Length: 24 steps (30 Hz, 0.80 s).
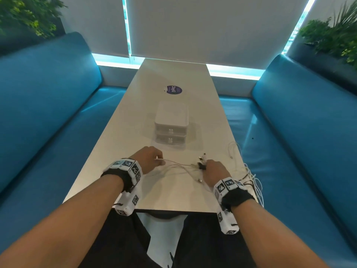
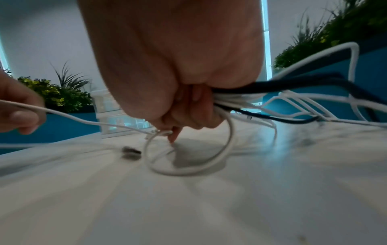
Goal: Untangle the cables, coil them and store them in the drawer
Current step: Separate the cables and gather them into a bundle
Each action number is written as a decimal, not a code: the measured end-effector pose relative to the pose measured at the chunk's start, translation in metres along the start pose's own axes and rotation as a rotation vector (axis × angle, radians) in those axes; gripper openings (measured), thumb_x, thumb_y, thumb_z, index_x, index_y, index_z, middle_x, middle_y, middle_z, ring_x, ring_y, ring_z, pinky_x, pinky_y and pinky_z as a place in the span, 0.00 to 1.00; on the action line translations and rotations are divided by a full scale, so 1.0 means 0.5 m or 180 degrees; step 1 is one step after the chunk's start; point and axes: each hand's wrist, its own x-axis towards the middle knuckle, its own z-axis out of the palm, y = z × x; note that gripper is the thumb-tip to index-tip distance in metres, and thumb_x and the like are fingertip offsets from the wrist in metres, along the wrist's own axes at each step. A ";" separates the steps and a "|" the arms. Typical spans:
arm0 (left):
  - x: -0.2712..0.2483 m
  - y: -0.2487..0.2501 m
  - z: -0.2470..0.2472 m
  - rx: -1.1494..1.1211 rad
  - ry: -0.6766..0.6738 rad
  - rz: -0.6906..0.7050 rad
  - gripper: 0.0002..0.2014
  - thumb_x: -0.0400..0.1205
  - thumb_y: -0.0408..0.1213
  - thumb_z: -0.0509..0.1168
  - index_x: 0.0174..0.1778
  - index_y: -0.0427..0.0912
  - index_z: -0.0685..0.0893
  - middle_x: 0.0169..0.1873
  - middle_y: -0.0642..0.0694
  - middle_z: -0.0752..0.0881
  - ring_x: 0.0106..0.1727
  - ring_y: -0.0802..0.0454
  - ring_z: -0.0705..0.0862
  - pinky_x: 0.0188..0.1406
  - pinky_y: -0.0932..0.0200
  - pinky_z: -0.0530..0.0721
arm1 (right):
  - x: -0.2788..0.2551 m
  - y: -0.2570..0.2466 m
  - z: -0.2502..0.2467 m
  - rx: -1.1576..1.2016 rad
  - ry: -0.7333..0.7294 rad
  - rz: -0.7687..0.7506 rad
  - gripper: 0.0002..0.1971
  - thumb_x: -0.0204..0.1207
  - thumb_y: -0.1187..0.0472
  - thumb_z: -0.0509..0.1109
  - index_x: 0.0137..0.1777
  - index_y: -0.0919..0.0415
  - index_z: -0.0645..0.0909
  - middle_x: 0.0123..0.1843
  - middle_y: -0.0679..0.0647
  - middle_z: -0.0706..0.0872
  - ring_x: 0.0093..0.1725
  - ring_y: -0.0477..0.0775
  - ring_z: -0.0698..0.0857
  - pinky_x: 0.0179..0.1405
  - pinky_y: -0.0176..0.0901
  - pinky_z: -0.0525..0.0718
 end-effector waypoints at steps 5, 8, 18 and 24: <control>-0.003 0.033 0.018 -0.0209 -0.0165 0.0156 0.19 0.85 0.54 0.65 0.42 0.40 0.87 0.31 0.52 0.81 0.35 0.54 0.79 0.34 0.58 0.72 | 0.001 0.001 -0.006 -0.0166 0.0302 0.0221 0.12 0.83 0.61 0.56 0.59 0.60 0.79 0.59 0.59 0.84 0.58 0.63 0.85 0.56 0.52 0.82; 0.000 0.058 0.033 -0.0222 -0.0078 0.0152 0.19 0.89 0.49 0.56 0.39 0.43 0.81 0.34 0.50 0.81 0.37 0.51 0.79 0.42 0.55 0.74 | 0.003 0.001 -0.004 -0.0106 0.0456 0.0210 0.12 0.84 0.60 0.56 0.59 0.59 0.79 0.57 0.60 0.85 0.56 0.64 0.86 0.53 0.52 0.82; 0.019 0.088 0.057 0.0895 -0.0117 -0.0205 0.14 0.88 0.47 0.57 0.48 0.43 0.82 0.51 0.41 0.86 0.50 0.39 0.85 0.46 0.53 0.79 | -0.001 -0.012 -0.025 0.0545 0.0908 -0.0059 0.12 0.84 0.54 0.63 0.61 0.56 0.81 0.50 0.61 0.88 0.50 0.66 0.87 0.48 0.54 0.85; 0.018 0.115 0.063 0.0503 0.0034 0.0012 0.13 0.89 0.46 0.56 0.46 0.42 0.79 0.49 0.39 0.86 0.44 0.41 0.82 0.43 0.52 0.78 | -0.022 -0.072 -0.021 0.1048 0.0531 -0.0706 0.10 0.81 0.64 0.64 0.53 0.67 0.86 0.51 0.66 0.89 0.52 0.68 0.86 0.50 0.52 0.82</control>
